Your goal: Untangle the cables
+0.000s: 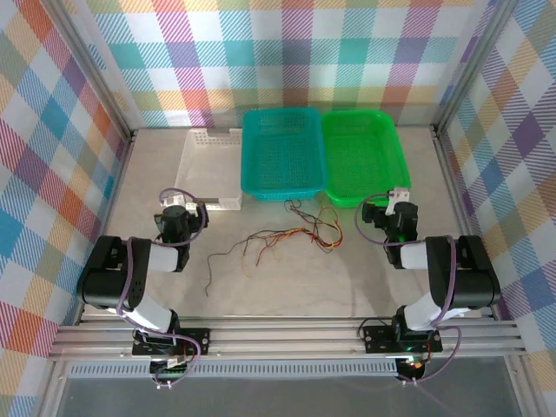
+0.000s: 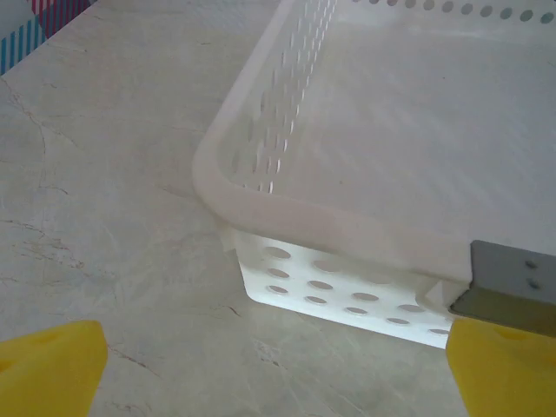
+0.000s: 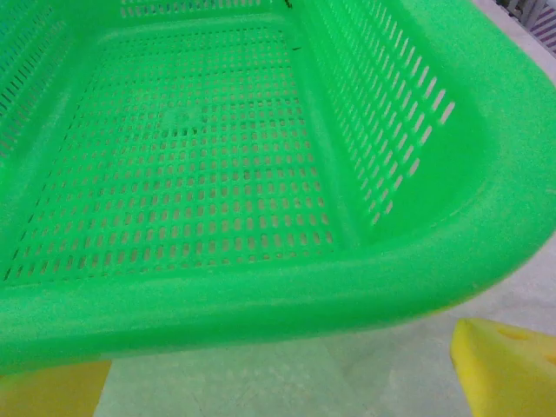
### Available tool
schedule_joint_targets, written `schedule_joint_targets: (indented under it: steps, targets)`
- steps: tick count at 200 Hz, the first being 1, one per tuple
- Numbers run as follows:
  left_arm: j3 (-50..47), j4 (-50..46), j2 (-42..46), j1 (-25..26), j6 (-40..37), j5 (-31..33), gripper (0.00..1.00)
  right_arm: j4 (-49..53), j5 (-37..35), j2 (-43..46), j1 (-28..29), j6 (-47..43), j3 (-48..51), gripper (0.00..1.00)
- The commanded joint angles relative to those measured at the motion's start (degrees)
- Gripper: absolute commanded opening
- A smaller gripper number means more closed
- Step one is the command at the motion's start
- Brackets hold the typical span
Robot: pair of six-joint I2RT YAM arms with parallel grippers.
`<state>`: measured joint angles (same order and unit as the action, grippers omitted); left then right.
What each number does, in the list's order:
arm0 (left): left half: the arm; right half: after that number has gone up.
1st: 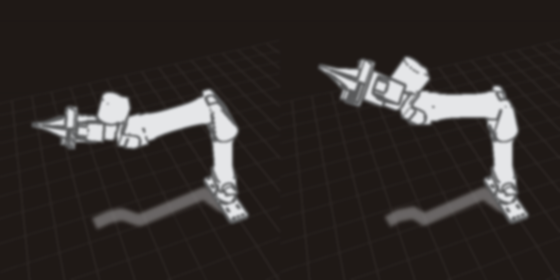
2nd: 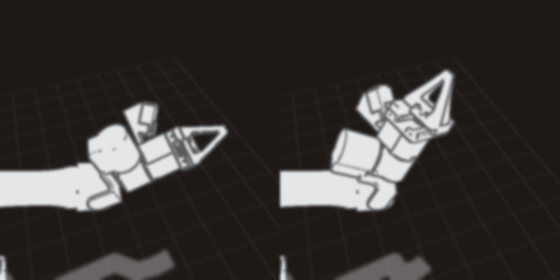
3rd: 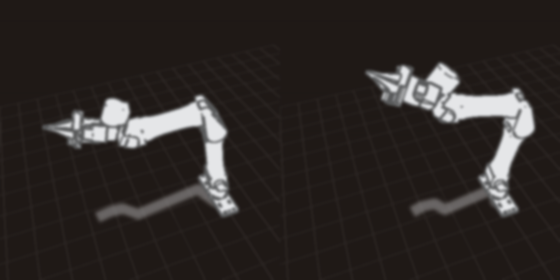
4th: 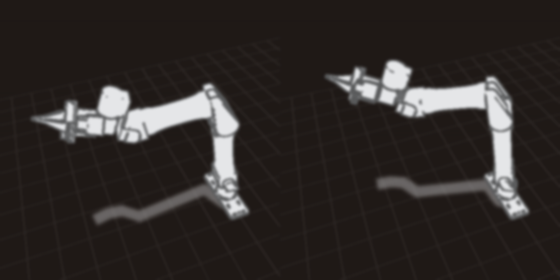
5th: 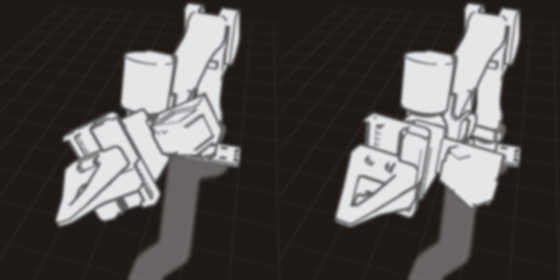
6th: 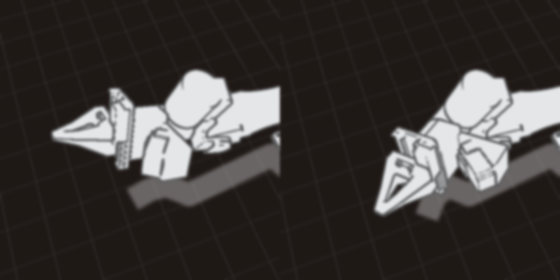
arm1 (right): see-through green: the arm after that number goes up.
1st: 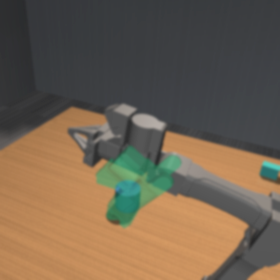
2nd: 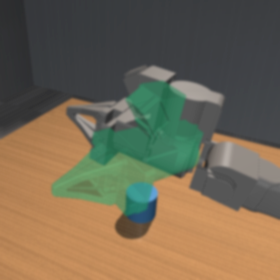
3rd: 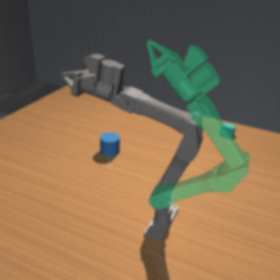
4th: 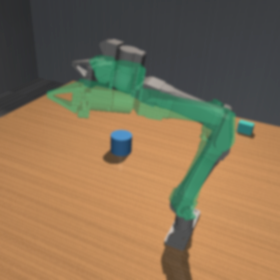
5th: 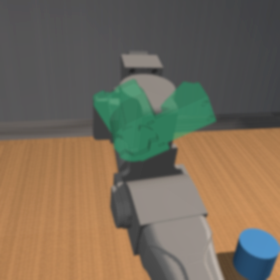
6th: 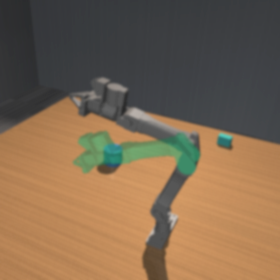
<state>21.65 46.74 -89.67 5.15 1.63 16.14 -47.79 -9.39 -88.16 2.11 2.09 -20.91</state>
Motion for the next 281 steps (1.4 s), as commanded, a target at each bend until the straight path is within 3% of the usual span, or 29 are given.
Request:
schedule_joint_targets:
  steps: [1,185,217,242,281]
  targets:
    - [0.89,2.13,0.36,0.3,-0.66,0.3,1.0,-2.62,0.02,0.18,0.13,0.11,-1.24,1.0]
    - [0.86,2.12,0.31,0.3,-0.66,0.37,1.0,-3.3,-0.04,0.42,0.13,0.03,-1.02,1.0]
    - [0.9,2.12,0.37,0.3,-0.71,0.29,1.0,2.26,-2.0,11.01,1.02,-0.58,0.85,1.0]
    - [0.86,2.04,0.37,0.35,-0.66,0.33,1.0,13.51,-2.68,20.08,1.98,0.2,-0.58,1.0]
    - [0.88,2.11,0.4,0.32,-0.66,0.26,1.0,29.58,5.58,38.02,4.91,5.28,-3.46,1.0]
